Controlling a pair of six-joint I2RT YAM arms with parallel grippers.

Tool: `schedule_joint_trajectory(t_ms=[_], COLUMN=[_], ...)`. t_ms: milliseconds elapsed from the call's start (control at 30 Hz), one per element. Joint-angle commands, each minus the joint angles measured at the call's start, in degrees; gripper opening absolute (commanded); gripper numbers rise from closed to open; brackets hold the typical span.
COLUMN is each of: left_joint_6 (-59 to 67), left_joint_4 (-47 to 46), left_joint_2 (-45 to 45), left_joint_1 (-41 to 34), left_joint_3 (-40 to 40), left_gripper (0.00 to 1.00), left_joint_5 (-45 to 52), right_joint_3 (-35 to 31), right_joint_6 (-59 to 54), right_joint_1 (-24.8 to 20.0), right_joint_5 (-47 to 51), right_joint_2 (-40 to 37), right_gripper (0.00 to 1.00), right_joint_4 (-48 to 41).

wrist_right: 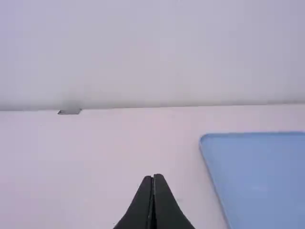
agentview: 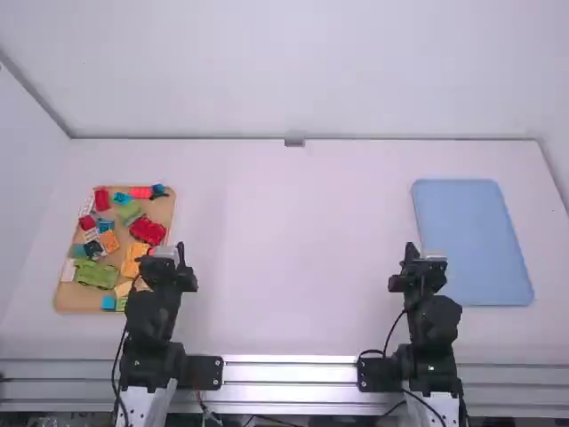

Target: Assemble lego blocks to make yellow taxi

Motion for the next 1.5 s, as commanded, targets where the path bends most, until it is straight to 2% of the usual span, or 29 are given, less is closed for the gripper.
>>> schedule_joint_trajectory(t_ms=[0, 300, 600, 1000, 1233, 1467], left_joint_6=[0.0, 0.3, 1.1, -0.2, -1.7, 0.8], left_joint_4=[0.0, -0.6, -3.8, -9.3, -14.2, -18.4], left_joint_2=[0.0, 1.5, 8.3, 23.7, 35.1, 45.4], left_joint_1=[0.0, 0.1, 0.4, 1.2, 3.2, 9.9], left_joint_3=[0.0, 1.5, 8.0, 20.7, 30.4, 39.1], left_gripper=[0.0, 0.03, 0.12, 0.32, 0.47, 0.6], left_joint_5=[0.0, -0.3, -2.0, -10.9, -15.8, -10.2], right_joint_3=[0.0, 1.5, 9.5, 26.2, 38.5, 49.5], right_joint_6=[0.1, -0.3, -1.8, -4.8, -7.1, -10.2], right_joint_1=[0.0, 0.0, -0.1, 0.7, 1.8, 2.3], right_joint_5=[0.0, -0.3, -1.1, -2.9, -4.3, -5.5], right_joint_2=[0.0, 1.5, 9.4, 27.1, 39.8, 51.2], right_gripper=[0.0, 0.03, 0.12, 0.32, 0.47, 0.6], right_joint_4=[0.0, -0.3, -4.2, -9.9, -12.8, -16.0])
